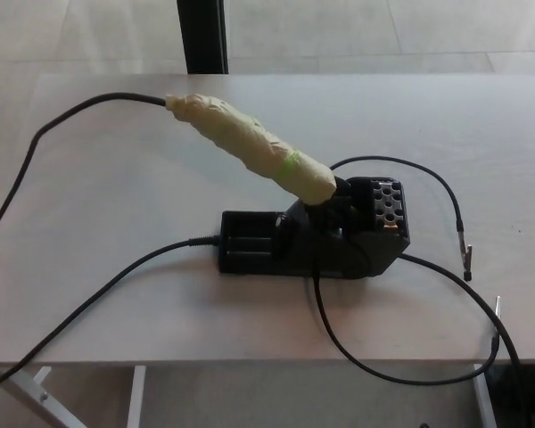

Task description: Use the left hand of the robot to grab the soldering gun kept on the middle of the table and pull it out of its base and keep it on the left side of the base

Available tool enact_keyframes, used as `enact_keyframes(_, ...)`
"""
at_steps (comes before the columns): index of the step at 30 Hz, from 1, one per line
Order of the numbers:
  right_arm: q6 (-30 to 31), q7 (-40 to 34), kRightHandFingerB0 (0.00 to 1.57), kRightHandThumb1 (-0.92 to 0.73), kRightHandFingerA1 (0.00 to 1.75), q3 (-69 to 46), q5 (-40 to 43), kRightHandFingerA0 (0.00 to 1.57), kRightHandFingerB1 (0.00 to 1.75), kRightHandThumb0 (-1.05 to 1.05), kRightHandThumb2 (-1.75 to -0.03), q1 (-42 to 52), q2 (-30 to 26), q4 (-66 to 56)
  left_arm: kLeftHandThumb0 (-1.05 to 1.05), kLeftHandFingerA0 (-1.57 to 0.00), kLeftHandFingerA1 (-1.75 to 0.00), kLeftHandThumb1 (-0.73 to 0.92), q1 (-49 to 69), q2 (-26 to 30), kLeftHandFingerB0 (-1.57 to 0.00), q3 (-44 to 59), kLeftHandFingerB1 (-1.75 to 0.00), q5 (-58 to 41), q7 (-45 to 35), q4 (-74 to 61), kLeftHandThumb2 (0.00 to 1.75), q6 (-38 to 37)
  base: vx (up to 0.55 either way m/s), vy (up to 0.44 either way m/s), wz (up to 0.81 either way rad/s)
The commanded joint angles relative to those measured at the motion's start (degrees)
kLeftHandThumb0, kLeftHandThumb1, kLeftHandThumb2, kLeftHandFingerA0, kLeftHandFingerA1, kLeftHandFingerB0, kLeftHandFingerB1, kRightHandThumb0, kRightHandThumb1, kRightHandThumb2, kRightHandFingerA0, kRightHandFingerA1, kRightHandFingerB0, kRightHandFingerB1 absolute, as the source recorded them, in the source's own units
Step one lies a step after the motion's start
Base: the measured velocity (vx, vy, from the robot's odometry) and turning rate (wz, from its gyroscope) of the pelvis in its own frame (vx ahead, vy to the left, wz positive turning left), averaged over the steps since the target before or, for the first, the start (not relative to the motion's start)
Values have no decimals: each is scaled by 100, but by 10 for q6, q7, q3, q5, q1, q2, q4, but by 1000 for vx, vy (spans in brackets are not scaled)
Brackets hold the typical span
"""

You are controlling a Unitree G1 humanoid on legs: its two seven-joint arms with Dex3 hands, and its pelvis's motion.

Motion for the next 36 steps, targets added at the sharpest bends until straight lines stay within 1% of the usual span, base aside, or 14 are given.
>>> enact_keyframes(1,-24,21,34,-49,67,-10,19,53,50,-52,-87,6,-22,17,-58,-20,-58,75,-201,9,-25,-213,-45,228,9,-77,62,-77,0,0,0)
enact_keyframes(3,-27,24,33,-51,66,-8,18,51,49,-55,-87,6,-24,18,-57,-19,-49,70,-209,20,-26,-262,-37,265,-17,-88,61,-84,0,0,0)
enact_keyframes(7,-27,25,33,-51,65,-11,20,50,49,-54,-86,4,-25,20,-63,-29,-58,65,-222,2,-34,-319,-40,280,-20,-77,60,-133,0,0,0)
enact_keyframes(13,-25,21,34,-50,66,-4,13,51,49,-55,-87,0,-27,20,-62,-27,-62,67,-235,-30,-35,-387,-43,279,-19,-63,60,-155,0,0,0)
enact_keyframes(14,-24,20,42,-63,59,-4,13,56,34,-49,-59,-1,-27,17,-63,-28,-63,67,-237,-31,-35,-391,-45,277,-16,-60,60,-159,0,0,0)
enact_keyframes(15,-24,16,34,-50,66,1,7,52,50,-52,-87,-2,-28,18,-63,-28,-63,67,-240,-32,-36,-400,-44,279,-12,-58,60,-159,0,0,0)
enact_keyframes(16,-23,18,42,-63,59,-2,11,57,34,-48,-59,-3,-27,18,-63,-28,-63,67,-243,-32,-36,-406,-45,281,-10,-54,60,-163,0,0,0)
enact_keyframes(17,-20,20,34,-49,66,-6,15,52,49,-52,-87,-5,-28,18,-63,-27,-64,67,-247,-33,-35,-413,-46,278,-13,-49,60,-161,0,0,0)
enact_keyframes(24,-19,23,35,-50,66,-6,16,51,49,-55,-87,-16,-30,18,-61,-29,-60,70,-248,-22,-37,-449,-42,286,-13,-36,61,-160,0,0,0)
enact_keyframes(25,-25,28,34,-52,65,-1,12,50,49,-56,-87,-14,-32,16,-64,-26,-56,77,-240,-16,-33,-465,-40,293,-23,-36,63,-163,0,0,0)
enact_keyframes(33,-22,27,33,-50,66,4,9,52,50,-52,-87,-26,-34,16,-61,-29,-56,77,-233,-20,-35,-483,-41,296,-13,-15,63,-191,0,0,0)
enact_keyframes(34,-21,28,41,-63,60,3,11,57,35,-48,-59,-27,-34,14,-61,-26,-55,79,-231,-17,-33,-482,-40,292,-28,-20,64,-182,0,0,0)
enact_keyframes(35,-23,28,32,-50,65,5,10,51,49,-53,-88,-29,-34,15,-66,-21,-54,86,-226,-9,-27,-484,-39,291,-55,-34,66,-164,0,0,0)
enact_keyframes(36,-22,30,34,-49,66,5,11,52,50,-52,-87,-30,-34,15,-67,-18,-55,86,-220,-5,-26,-484,-39,289,-70,-40,66,-155,0,0,0)
